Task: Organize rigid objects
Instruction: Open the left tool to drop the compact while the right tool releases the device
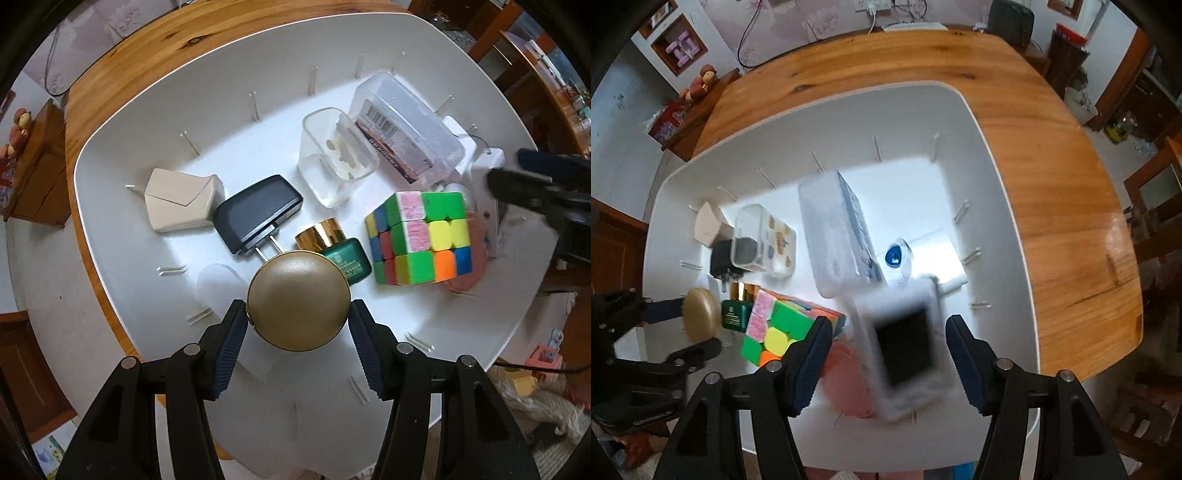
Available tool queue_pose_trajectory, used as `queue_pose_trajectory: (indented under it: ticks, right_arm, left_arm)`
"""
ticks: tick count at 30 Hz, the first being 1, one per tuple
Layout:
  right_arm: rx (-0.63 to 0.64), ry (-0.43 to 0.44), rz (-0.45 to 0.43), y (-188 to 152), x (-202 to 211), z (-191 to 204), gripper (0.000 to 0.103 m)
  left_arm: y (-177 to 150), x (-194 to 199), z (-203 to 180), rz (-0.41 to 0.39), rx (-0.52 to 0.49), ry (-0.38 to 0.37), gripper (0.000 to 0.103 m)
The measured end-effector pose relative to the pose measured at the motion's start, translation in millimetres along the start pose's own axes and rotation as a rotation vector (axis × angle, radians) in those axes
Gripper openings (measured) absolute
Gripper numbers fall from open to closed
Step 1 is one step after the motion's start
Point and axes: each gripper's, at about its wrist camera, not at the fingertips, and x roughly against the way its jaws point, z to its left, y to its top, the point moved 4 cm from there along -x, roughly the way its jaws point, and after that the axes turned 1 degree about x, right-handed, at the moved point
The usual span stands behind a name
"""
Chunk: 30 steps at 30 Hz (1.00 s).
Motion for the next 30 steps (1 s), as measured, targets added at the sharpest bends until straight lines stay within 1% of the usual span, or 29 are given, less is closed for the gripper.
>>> queue_pose_trajectory:
  ticks: [2,6,10,13,15,17,20,24,25,28,30]
  right_arm:
    - [0.012,-0.012,-0.038,0.6,14.1,3.5,0.072]
    - [0.05,-0.027,-0.088,-3.8,36.8,13.5,0.073]
    - [0.107,-0.042,-0.146,-6.0,61.4,25.3,0.073]
    - [0.117,-0.042,-0.205,-0.9,78.8,27.3,0.073]
    - [0.12,-0.044,-0.245,3.6,92.2,25.2,0.073]
    - [0.114,-0.062,-0.284,9.5,106.9,18.7,0.073]
    - [0.086,-0.059,-0.324,16.3,123.6,7.4,0.073]
    - [0.037,-0.042,-0.359,21.6,141.0,-9.3,0.073]
    - [0.031,-0.045,-0.374,23.3,146.6,-13.5,0.073]
    - [0.038,-0.053,-0.397,26.0,157.6,-17.5,0.073]
    - [0.029,-0.02,-0.393,28.1,166.0,-19.4,0.073]
  left_arm:
    - [-2.5,1.0,-0.9,-0.003,0.012,-0.005,0.061]
    - [-7.4,14.3,2.2,-0.036,0.038,-0.006,0.061]
    - [-9.6,38.2,3.5,-0.081,0.07,0.035,0.061]
    - [-6.1,63.2,1.3,-0.127,0.111,0.074,0.061]
    - [-1.4,77.8,0.8,-0.152,0.149,0.086,0.061]
    - [6.7,94.9,2.8,-0.183,0.191,0.077,0.061]
    - [14.5,118.5,-6.1,-0.238,0.219,0.103,0.061]
    - [23.0,151.5,-17.9,-0.319,0.261,0.118,0.061]
    - [24.8,160.8,-21.6,-0.344,0.277,0.119,0.061]
    - [27.9,174.6,-28.4,-0.382,0.307,0.132,0.061]
    - [28.9,183.6,-31.9,-0.402,0.334,0.142,0.061]
